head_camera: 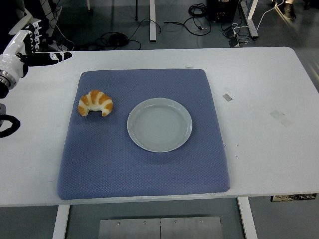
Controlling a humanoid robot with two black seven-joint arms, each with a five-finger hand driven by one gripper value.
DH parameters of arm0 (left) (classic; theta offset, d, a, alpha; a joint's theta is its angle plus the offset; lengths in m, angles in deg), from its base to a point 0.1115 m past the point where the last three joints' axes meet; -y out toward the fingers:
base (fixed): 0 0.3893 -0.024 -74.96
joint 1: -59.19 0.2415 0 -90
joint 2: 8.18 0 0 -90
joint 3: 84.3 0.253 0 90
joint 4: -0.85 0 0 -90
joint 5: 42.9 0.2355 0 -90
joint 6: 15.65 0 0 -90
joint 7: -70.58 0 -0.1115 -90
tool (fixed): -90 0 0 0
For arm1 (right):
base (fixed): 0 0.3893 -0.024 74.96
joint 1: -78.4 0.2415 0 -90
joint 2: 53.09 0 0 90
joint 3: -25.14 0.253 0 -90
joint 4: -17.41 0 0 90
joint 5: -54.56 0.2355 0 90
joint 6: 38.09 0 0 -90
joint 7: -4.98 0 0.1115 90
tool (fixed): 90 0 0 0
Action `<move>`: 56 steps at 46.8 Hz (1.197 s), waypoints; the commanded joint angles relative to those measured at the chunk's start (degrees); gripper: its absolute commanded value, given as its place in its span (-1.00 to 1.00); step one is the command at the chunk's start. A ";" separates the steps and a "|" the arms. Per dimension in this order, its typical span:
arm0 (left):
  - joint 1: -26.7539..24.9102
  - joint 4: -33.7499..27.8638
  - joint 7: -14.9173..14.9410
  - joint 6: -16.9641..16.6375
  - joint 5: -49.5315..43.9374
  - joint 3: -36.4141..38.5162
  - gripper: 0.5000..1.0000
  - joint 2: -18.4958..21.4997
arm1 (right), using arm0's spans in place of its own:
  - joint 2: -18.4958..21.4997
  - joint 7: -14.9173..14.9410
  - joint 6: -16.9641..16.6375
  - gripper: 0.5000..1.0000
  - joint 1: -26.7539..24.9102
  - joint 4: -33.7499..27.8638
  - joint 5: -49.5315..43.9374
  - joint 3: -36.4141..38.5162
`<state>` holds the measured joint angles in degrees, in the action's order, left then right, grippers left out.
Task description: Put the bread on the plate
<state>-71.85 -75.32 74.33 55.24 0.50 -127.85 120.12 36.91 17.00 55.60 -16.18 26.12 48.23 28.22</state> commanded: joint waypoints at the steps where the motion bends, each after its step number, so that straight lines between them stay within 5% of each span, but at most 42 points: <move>1: -0.35 -0.73 1.00 0.47 1.68 0.04 0.91 0.19 | 0.00 0.02 0.00 1.00 0.01 0.00 0.00 0.00; 9: -1.32 -2.14 1.61 0.56 7.21 0.13 0.91 0.19 | 0.00 0.02 0.00 1.00 0.01 0.00 0.00 0.00; 20: -2.28 -6.27 8.82 2.93 18.03 0.47 0.91 0.02 | 0.00 0.02 0.00 1.00 0.01 0.00 0.00 0.00; 35: -4.13 -6.53 9.35 4.95 27.96 6.80 0.91 0.28 | 0.00 0.02 0.00 1.00 0.01 0.00 0.00 0.00; 56: -8.79 -6.80 11.11 7.50 28.23 17.26 0.91 1.43 | 0.00 0.02 0.00 1.00 0.01 0.00 0.00 0.00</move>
<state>-80.33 -82.13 85.05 62.04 28.70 -110.99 121.63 36.91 17.03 55.60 -16.17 26.12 48.23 28.22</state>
